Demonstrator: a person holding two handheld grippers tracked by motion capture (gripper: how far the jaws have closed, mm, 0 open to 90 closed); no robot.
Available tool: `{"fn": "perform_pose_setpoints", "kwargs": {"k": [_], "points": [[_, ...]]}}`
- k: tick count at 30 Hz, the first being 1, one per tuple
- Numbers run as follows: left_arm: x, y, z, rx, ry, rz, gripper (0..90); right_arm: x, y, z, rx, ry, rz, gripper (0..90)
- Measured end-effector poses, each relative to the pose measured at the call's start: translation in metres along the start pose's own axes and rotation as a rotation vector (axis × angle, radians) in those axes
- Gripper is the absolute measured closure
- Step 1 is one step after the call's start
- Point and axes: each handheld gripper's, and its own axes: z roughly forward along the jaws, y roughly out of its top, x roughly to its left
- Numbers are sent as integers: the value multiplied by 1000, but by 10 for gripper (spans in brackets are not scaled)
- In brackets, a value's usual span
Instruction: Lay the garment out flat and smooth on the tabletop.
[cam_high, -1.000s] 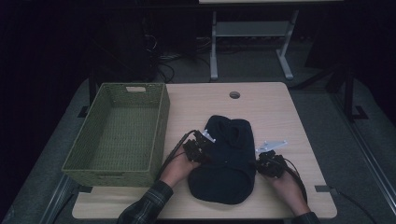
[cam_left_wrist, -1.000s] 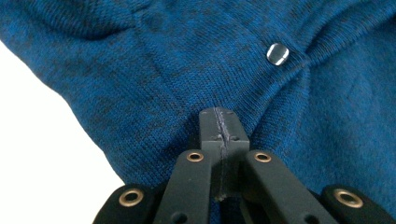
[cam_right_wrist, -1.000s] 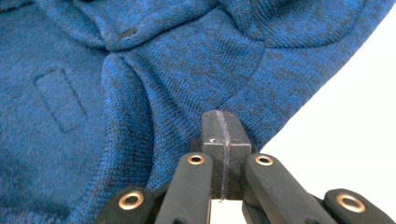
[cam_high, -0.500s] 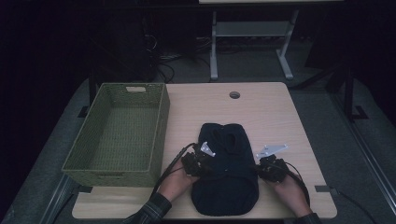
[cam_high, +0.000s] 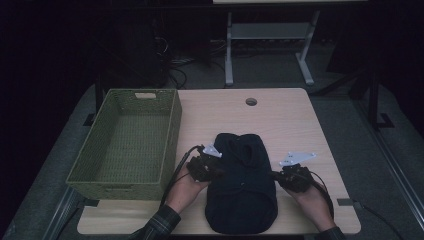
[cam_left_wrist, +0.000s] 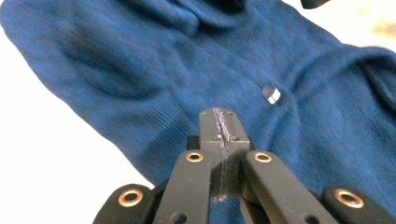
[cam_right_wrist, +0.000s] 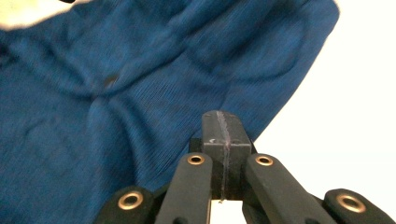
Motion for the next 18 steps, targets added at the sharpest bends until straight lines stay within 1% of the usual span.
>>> {"fn": "perform_pose_setpoints", "kwargs": {"k": [2, 3, 4, 6, 7, 8, 9, 10, 11, 12, 13, 14, 15, 16, 18], "points": [[5, 5, -2, -6, 34, -5, 900, -6, 7, -1, -22, 5, 21, 900], [8, 8, -3, -11, 42, -18, 900, -9, 11, -1, -28, -2, 26, 900], [12, 10, -3, -14, 53, -30, 900, -12, 15, 0, -38, -9, 19, 900], [19, 15, -4, -27, 81, -45, 900, -19, 24, 1, -60, -6, 41, 900], [23, 16, -3, -28, 94, -53, 900, -23, 29, 2, -67, -11, 37, 900], [28, 18, 0, -24, 107, -60, 900, -26, 33, 4, -73, -9, 47, 900], [31, 18, 2, -22, 109, -67, 900, -31, 37, 7, -72, -8, 47, 900], [34, 18, 5, -17, 105, -73, 900, -33, 39, 9, -76, -12, 51, 900], [37, 18, 8, -13, 106, -79, 900, -36, 41, 12, -91, -7, 54, 900], [39, 18, 12, -3, 108, -77, 900, -38, 42, 16, -90, 3, 63, 900], [41, 18, 15, 1, 108, -83, 900, -39, 42, 20, -74, 8, 68, 900], [43, 17, 18, 6, 106, -78, 900, -40, 42, 23, -62, 6, 65, 900], [43, 16, 22, 16, 107, -85, 900, -40, 42, 26, -60, 12, 75, 900], [44, 16, 24, 27, 109, -80, 900, -41, 41, 28, -57, 13, 64, 900], [45, 14, 30, 43, 115, -73, 900, -41, 40, 31, -44, 16, 68, 900]]}}
